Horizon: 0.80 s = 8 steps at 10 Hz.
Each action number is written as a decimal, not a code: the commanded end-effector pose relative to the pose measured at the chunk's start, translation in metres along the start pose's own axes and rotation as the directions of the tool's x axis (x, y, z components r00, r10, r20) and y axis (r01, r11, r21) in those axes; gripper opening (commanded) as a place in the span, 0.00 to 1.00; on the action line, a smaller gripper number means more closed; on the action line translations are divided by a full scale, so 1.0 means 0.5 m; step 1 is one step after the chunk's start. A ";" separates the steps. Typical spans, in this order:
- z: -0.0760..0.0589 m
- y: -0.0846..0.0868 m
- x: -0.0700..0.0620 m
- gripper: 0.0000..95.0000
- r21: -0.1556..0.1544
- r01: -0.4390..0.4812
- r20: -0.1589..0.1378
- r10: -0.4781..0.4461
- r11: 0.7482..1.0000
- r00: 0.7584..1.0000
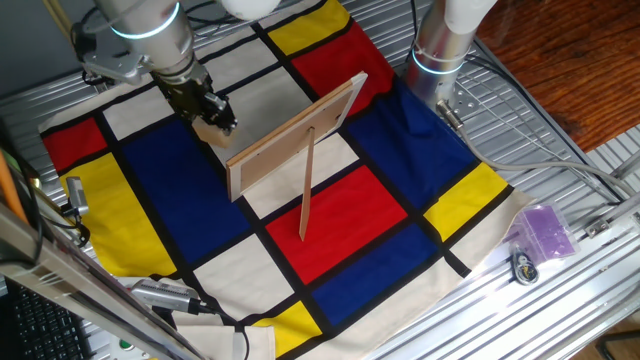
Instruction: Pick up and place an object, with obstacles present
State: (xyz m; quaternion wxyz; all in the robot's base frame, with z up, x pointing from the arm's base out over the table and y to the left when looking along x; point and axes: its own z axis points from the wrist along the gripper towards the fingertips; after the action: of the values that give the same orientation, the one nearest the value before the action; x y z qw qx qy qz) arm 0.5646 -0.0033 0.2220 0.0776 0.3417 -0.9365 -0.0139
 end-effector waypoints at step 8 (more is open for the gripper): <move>0.007 -0.014 -0.005 0.00 0.016 0.033 0.020 -0.033 0.999 0.999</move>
State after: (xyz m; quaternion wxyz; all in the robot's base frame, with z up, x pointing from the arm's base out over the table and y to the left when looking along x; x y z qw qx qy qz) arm 0.5725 -0.0072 0.2182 0.0655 0.3575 -0.9315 -0.0133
